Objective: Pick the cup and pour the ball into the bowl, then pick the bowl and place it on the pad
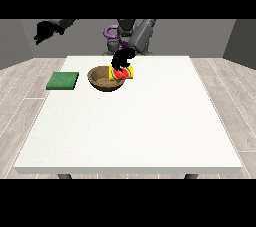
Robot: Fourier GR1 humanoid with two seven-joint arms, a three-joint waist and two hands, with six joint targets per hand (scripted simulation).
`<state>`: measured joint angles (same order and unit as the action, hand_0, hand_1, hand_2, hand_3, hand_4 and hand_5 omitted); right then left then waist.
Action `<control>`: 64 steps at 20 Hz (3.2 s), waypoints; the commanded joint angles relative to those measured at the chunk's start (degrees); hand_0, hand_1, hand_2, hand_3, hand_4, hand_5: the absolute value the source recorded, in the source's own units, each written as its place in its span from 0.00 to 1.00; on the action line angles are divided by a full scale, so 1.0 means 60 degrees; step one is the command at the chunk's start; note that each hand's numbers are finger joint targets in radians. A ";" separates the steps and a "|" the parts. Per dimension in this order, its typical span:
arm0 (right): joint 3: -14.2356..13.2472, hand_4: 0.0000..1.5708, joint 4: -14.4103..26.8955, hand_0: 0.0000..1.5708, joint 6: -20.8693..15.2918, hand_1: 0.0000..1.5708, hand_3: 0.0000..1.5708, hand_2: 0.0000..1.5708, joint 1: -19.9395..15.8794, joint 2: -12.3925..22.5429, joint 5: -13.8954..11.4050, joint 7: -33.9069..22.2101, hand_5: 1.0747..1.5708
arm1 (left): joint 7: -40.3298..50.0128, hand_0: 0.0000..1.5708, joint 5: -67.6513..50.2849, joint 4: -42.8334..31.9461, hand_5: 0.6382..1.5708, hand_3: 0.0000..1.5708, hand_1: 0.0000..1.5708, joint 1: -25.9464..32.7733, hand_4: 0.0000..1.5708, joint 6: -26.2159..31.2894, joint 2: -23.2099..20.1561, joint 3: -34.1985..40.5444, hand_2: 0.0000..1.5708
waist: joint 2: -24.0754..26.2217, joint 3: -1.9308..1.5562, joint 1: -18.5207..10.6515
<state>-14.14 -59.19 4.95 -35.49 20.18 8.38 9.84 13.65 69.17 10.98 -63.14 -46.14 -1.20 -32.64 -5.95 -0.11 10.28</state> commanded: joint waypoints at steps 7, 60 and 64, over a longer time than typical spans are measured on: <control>-0.0013 0.37 0.0820 0.00 0.0103 0.00 0.39 0.22 -0.0282 -0.0016 -0.0143 0.0682 0.99 | 0.1712 0.97 0.2373 0.0738 0.57 1.00 0.97 -0.0011 0.96 0.2246 0.0196 -0.2182 1.00 | 0.0028 0.0011 0.0009; 0.0422 0.00 0.1227 0.00 0.1323 0.00 0.00 0.00 -0.1428 0.0920 -0.0529 0.0122 1.00 | -0.1342 0.00 -1.5536 0.7738 0.98 0.00 0.00 0.0429 0.17 1.1137 -0.3505 0.9163 0.00 | -0.1355 0.0030 -0.3635; 0.0559 0.00 0.1623 0.00 0.1269 0.00 0.00 0.00 -0.1240 0.0577 -0.0716 0.0633 1.00 | -0.0890 0.00 -1.5926 0.7691 0.98 0.00 0.00 0.0379 0.13 1.1213 -0.3876 0.9344 0.00 | -0.1289 0.0018 -0.3463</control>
<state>-11.43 -50.73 12.22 -44.37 25.12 4.56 11.98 5.73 -22.52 58.22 -61.67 18.25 -21.62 21.12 -14.55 0.08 -11.43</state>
